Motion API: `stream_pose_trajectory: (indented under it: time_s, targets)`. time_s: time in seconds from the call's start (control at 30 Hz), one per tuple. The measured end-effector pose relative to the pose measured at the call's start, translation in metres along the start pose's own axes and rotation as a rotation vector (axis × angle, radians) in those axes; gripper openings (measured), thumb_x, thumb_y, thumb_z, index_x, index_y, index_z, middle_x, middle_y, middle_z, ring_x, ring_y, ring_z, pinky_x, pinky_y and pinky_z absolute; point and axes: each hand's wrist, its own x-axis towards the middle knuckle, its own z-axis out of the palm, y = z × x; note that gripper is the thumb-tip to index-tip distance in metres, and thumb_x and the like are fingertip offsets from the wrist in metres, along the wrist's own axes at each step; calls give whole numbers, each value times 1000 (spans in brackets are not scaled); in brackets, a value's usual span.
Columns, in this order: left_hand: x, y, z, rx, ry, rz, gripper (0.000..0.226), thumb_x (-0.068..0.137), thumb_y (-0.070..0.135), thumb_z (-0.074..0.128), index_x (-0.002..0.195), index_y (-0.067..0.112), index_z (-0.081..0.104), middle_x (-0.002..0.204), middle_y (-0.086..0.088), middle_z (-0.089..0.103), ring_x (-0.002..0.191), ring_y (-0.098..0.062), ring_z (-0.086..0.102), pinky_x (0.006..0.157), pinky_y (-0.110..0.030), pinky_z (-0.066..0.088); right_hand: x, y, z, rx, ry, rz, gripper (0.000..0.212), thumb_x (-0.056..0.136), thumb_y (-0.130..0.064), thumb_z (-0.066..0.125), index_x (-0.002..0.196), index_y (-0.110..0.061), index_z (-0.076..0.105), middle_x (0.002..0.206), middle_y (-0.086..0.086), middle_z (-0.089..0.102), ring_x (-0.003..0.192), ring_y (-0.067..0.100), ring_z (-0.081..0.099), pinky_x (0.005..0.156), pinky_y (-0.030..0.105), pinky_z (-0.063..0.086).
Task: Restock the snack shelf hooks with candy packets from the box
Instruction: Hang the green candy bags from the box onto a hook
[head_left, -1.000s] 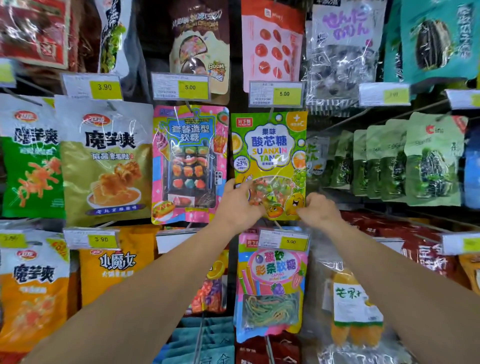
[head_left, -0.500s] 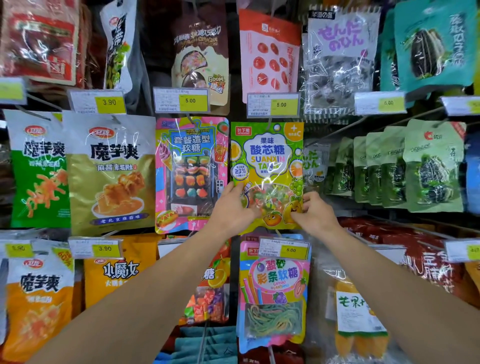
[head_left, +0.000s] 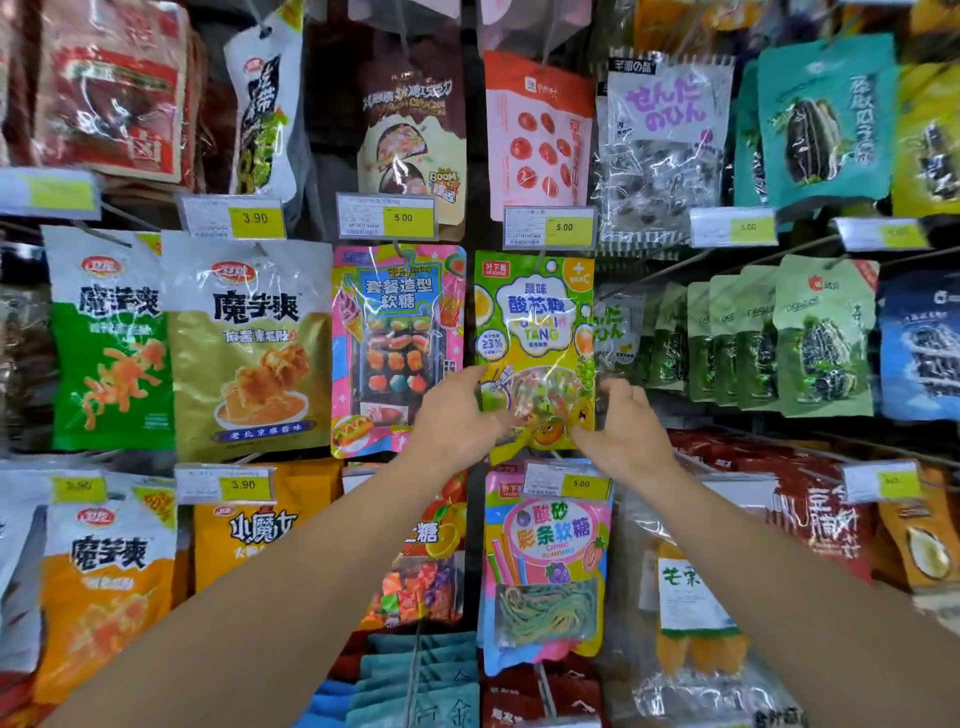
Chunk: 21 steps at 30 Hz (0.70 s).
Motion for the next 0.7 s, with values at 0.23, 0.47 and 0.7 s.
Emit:
stream_pose_trajectory:
  time_s: [0.23,0.47,0.7]
  targets:
    - [-70,-29,-17,17,23,22,57,85,26,67,139,13,51,138,-9,57,125,-25,54,102,-30,38,-87,-41,17,-75,-24,-113,66,82,-30,69,139,-11,43,133,13,47,123,34,49,101,42,43]
    - [-167,-67,-21,19,-96,-53,51,84,35,61,131,17,59,127,-8,65,116,-26,61,92,-29,43,-189,-60,50,-165,-196,-109,67,82,-32,69,139,-9,42,137,15,46,128,36,45,104,40,39]
    - [-297,-118,-14,66,-282,-255,60,83,43,60,137,16,54,130,-8,63,120,-25,58,99,-31,39,-321,-51,104,-148,-434,-79,62,78,-39,68,131,-13,50,126,12,51,118,35,51,97,39,44]
